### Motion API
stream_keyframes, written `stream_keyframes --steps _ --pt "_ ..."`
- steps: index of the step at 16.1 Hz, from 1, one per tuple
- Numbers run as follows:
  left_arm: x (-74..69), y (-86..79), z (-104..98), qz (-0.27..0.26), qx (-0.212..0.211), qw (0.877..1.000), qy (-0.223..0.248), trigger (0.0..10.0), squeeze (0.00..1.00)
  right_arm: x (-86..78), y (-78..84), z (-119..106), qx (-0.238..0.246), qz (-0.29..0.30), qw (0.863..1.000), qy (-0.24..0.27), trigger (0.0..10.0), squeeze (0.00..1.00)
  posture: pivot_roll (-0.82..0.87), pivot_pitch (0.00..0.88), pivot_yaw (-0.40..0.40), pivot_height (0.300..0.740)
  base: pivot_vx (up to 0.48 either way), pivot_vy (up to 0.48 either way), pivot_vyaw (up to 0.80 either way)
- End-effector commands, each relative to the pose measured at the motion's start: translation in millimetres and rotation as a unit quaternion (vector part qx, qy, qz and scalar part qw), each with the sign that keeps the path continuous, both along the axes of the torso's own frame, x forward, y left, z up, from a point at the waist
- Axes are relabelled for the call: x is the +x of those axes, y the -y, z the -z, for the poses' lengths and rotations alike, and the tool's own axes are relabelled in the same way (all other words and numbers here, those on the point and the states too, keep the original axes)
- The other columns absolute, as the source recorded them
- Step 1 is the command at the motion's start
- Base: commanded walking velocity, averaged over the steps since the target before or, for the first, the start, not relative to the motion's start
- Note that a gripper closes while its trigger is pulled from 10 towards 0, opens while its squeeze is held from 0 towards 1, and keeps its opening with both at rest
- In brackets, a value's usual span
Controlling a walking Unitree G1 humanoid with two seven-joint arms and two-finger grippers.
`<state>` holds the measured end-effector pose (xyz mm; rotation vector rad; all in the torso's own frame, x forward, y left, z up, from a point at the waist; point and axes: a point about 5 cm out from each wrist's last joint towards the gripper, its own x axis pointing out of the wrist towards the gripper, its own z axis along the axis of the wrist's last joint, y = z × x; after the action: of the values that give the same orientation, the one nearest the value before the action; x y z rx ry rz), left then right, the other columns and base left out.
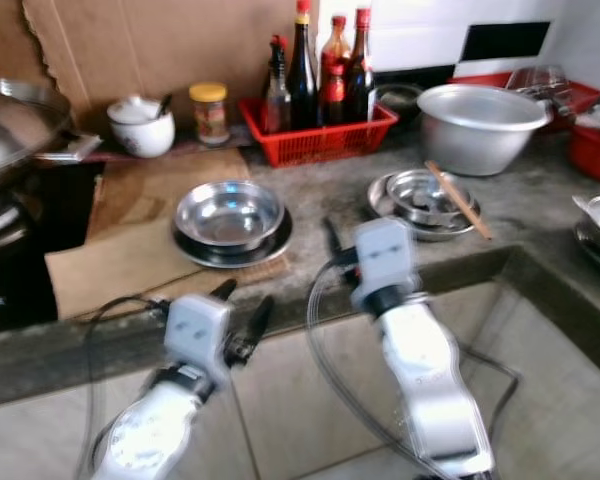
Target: Kitchen organization
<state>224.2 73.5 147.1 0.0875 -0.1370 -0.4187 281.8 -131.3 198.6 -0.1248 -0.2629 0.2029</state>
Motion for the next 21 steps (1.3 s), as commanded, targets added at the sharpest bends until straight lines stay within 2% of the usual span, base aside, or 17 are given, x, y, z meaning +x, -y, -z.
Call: stream_keyframes --steps 1,3,6,8,13,16,18,19,20,21 --pt "0.3 -8.9 -3 -0.015 0.012 1.000 0.011 10.0 0.00 2.8 -12.6 -10 0.019 -0.025 0.999 0.010 10.0 0.00 0.18 0.039 -0.037 0.740 0.000 0.000 0.00" --pt "0.1 -9.2 -3 -0.016 0.012 1.000 0.010 10.0 0.00 5.9 -11.6 -11 0.028 -0.024 0.999 0.006 10.0 0.00 0.18 0.041 -0.033 0.740 0.000 0.000 0.00" --pt "-1.1 -8.0 -2 -0.016 0.013 1.000 0.010 10.0 0.00 20.5 -11.1 -17 0.038 -0.034 0.999 -0.015 10.0 0.00 0.18 0.047 -0.039 0.740 0.000 0.000 0.00" --pt "-1.2 -7.6 -3 -0.018 0.012 1.000 0.011 10.0 0.00 25.9 -15.3 -20 0.020 -0.054 0.998 -0.016 10.0 0.00 0.18 0.050 -0.046 0.740 0.000 0.000 0.00" --pt "-2.3 -7.6 -3 -0.021 0.013 1.000 0.010 10.0 0.00 35.8 -26.7 -24 0.010 -0.078 0.996 -0.029 10.0 0.00 0.18 0.054 -0.051 0.740 0.000 0.000 0.80" --pt "-2.5 -7.4 -3 -0.020 0.012 1.000 0.010 10.0 0.00 42.7 -24.3 -26 0.010 -0.060 0.997 -0.040 10.0 0.00 0.18 0.054 -0.051 0.740 0.000 0.000 0.19" --pt "-2.2 -7.4 -3 -0.021 0.013 1.000 0.009 10.0 0.00 54.6 -17.6 -33 0.008 -0.038 0.998 -0.055 10.0 0.00 0.18 0.057 -0.051 0.740 0.000 0.000 0.00" --pt "-2.1 -7.4 -2 -0.020 0.013 1.000 0.009 10.0 0.00 57.5 -16.6 -35 0.007 -0.035 0.997 -0.062 10.0 0.05 0.18 0.058 -0.050 0.740 0.000 0.000 0.00" --pt "-2.3 -7.1 -2 -0.019 0.013 1.000 0.008 10.0 0.00 62.0 -14.8 -36 0.008 -0.028 0.997 -0.075 10.0 1.00 0.18 0.058 -0.050 0.740 0.000 0.000 0.00" --pt "-2.8 -6.7 -2 -0.018 0.012 1.000 0.007 10.0 0.00 66.4 -13.2 -41 0.011 -0.019 0.997 -0.078 10.0 1.00 0.18 0.060 -0.051 0.740 0.000 0.000 0.00"
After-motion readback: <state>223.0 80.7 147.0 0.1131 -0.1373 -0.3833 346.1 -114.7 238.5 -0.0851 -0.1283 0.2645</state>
